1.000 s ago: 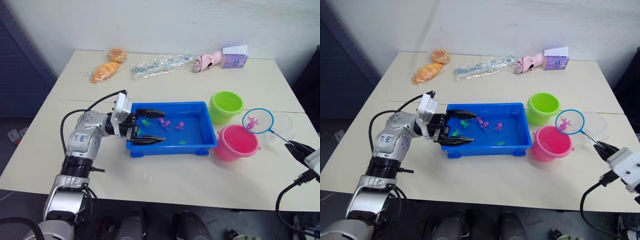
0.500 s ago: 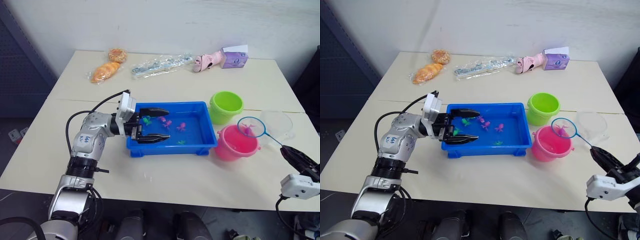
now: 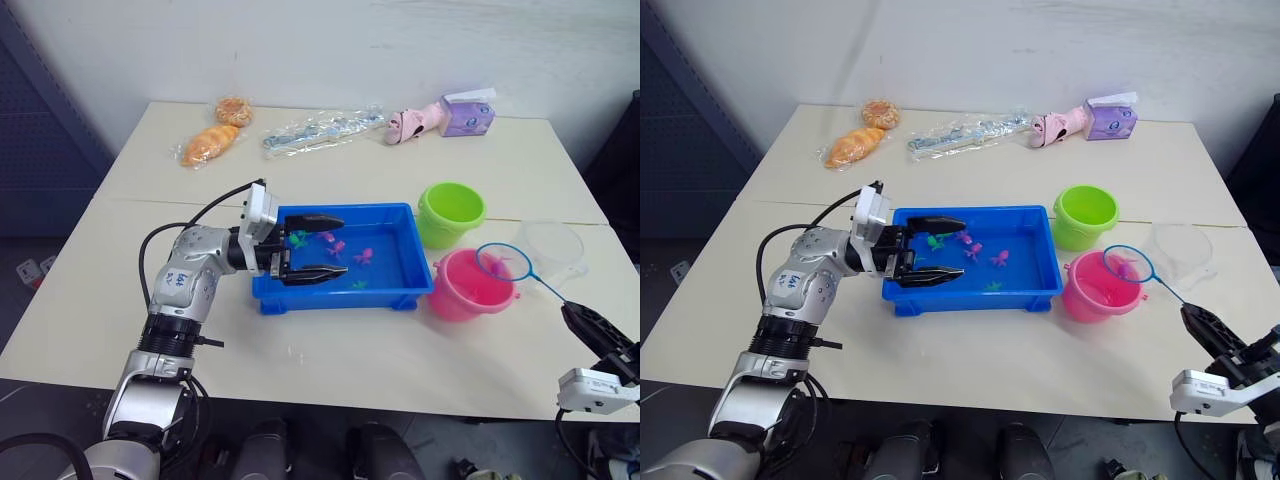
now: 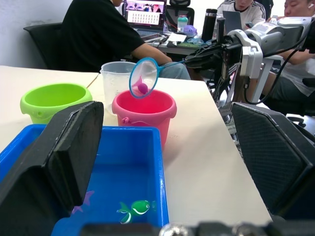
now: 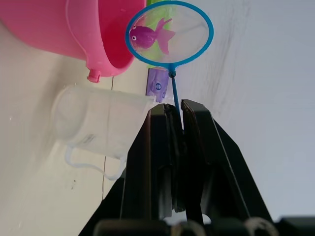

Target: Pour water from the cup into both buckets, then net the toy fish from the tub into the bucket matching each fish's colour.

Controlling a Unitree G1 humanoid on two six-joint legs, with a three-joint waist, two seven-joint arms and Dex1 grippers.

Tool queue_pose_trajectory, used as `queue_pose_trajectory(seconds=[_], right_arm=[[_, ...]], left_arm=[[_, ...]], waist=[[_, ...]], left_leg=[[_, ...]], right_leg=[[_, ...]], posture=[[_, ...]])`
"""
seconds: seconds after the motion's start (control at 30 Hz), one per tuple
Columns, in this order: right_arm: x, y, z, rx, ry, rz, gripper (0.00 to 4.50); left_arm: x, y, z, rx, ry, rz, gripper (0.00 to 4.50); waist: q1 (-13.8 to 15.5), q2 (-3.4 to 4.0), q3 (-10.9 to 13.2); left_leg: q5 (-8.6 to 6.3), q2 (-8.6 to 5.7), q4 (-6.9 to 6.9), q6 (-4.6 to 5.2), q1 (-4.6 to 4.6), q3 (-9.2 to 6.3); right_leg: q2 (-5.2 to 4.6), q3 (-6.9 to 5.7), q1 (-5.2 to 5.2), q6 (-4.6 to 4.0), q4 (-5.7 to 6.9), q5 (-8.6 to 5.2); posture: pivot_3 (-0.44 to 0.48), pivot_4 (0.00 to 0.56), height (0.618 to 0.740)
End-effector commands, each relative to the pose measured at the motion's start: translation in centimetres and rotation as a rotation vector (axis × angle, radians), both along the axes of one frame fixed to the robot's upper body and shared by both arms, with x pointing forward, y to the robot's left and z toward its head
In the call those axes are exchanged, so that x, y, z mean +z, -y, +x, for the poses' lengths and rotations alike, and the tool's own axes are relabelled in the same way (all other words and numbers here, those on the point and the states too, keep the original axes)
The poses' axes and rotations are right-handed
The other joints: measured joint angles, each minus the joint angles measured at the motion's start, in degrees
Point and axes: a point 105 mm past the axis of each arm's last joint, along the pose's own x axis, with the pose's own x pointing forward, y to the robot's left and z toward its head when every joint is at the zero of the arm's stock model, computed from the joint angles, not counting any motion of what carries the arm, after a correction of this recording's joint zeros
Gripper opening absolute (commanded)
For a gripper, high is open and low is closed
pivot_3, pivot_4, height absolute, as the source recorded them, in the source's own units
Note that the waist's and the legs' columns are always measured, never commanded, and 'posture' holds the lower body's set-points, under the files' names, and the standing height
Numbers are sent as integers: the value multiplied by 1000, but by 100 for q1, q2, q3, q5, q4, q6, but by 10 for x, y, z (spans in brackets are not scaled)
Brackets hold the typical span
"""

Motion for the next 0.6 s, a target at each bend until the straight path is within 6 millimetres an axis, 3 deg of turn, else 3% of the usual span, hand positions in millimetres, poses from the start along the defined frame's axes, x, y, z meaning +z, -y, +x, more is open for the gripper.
queue_pose_trajectory(seconds=[0.03, 0.1, 0.23, 0.33, 0.43, 0.6], right_arm=[[8, -1, 0, 2, 38, -13, 0], [1, -11, 0, 46, 2, -1, 0], [14, 3, 2, -21, 59, -12, 0], [10, -9, 3, 24, 41, -5, 0], [17, 3, 5, -37, 82, -11, 0], [14, -4, 6, -7, 72, -6, 0]], left_arm=[[6, 3, -3, -11, 30, -8, 4429], [6, 3, -3, -12, 25, -9, 4429], [3, 5, -5, -23, 21, -1, 4429], [3, 6, -5, -24, 19, -3, 4429], [3, 6, -4, -23, 20, -5, 4429], [4, 7, -4, -18, 22, -8, 4429]], waist=[[0, 0, 0], [-2, 1, 0], [-2, 2, -1], [-3, 3, -1], [-1, 3, -1], [-1, 3, -1]], left_leg=[[0, 0, 1, 0, 0, 0], [0, 0, 1, 0, 0, 0], [1, -1, 0, 1, 1, 1], [1, 0, 1, 1, 2, 2], [1, 1, -1, 1, 2, 1], [1, 1, 0, 1, 2, 1]], right_leg=[[0, 0, 1, 0, 0, 0], [0, 0, 1, 0, 0, 0], [0, 2, 0, 0, 1, 0], [0, 2, 1, 0, 1, 0], [1, 2, 0, 0, 2, 0], [1, 2, 1, 0, 2, 0]], posture=[[0, 150, 740], [0, 150, 740], [0, 150, 740], [0, 150, 740], [0, 150, 740], [0, 150, 740]])
